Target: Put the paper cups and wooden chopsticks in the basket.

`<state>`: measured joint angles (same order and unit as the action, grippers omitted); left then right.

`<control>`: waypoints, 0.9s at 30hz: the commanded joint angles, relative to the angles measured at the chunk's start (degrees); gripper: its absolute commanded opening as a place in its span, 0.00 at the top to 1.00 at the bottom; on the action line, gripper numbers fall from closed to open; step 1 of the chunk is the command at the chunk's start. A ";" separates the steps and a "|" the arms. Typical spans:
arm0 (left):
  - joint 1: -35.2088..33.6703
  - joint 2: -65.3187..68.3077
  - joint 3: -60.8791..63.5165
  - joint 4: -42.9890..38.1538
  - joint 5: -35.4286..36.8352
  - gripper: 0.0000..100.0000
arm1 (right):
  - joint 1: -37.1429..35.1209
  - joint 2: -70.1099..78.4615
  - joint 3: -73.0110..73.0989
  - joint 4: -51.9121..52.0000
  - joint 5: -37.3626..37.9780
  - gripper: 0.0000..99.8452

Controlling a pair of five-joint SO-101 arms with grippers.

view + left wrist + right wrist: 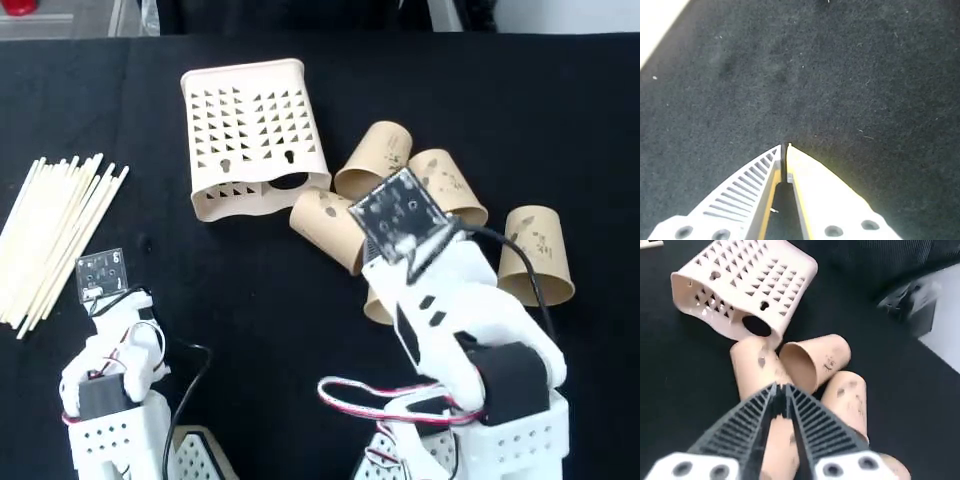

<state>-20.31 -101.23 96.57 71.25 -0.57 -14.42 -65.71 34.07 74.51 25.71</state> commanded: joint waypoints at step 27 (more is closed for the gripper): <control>14.02 28.84 -12.26 -55.12 -3.60 0.76 | 15.56 -20.09 24.66 -20.04 -13.45 0.98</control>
<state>-6.24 -88.22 93.14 19.12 -5.85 0.00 -86.11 59.03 55.43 12.79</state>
